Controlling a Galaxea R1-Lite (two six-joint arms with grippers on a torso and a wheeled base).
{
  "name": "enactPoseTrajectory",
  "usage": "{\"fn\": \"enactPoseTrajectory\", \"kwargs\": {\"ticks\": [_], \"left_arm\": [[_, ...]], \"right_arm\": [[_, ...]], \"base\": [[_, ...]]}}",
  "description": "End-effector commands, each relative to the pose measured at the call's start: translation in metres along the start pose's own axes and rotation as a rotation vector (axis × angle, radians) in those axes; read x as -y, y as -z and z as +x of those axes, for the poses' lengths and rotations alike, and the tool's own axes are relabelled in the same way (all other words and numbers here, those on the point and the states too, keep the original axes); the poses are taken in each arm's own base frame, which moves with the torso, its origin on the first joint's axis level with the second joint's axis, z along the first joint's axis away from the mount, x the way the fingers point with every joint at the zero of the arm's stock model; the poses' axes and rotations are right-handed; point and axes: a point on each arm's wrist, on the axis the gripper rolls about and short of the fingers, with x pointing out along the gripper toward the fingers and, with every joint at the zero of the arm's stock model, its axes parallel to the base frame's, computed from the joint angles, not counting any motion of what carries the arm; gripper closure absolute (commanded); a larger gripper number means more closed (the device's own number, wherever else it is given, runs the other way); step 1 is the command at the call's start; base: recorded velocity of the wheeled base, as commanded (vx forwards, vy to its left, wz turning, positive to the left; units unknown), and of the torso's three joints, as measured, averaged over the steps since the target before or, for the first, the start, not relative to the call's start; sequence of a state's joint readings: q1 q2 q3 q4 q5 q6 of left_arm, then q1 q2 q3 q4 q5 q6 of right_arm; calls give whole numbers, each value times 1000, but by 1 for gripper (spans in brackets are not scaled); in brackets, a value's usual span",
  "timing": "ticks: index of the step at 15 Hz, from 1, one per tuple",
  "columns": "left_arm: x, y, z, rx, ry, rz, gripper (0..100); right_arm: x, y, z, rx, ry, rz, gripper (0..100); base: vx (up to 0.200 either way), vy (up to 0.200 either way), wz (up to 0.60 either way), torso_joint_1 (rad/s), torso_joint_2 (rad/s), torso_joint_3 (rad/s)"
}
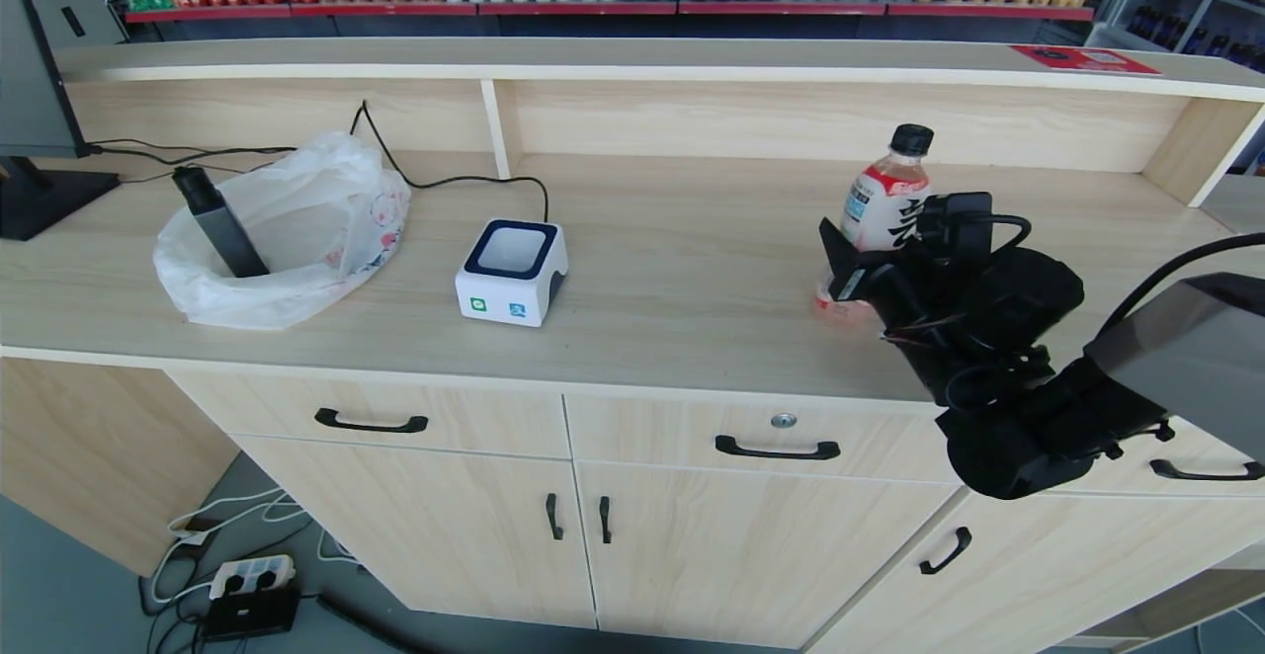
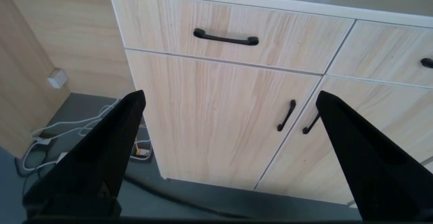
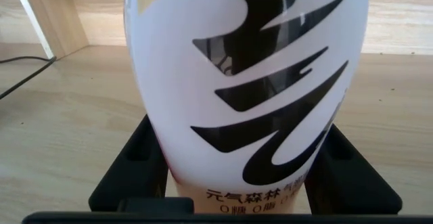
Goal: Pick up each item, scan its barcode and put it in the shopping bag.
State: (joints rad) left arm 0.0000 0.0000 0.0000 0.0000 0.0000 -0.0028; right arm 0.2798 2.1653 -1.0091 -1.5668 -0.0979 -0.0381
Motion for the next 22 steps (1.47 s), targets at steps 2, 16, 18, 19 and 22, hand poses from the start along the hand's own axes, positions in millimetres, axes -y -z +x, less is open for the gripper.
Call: {"fn": "enactPoseTrajectory", "kwargs": {"ticks": [2,16,18,19,22], "left_arm": [[0,0,0,0,0,0,0],[0,0,0,-5,0,0,0],[0,1,0,-6,0,6,0],[0,1,0,-6,0,6,0],[0,0,0,-5,0,6,0]], "right_arm": [[0,-15,-1,35,-24,2,100],[-32,-91,-80,29,-152,112,100],[-28,-101,-99,20,-158,113,100],[-26,-107,-105,26,-157,114,100],[-29,-131,-132,66,-197,142,100]], "base": [[0,0,0,0,0,0],[0,0,0,0,0,0],[0,0,0,0,0,0],[0,0,0,0,0,0],[0,0,0,0,0,0]]}}
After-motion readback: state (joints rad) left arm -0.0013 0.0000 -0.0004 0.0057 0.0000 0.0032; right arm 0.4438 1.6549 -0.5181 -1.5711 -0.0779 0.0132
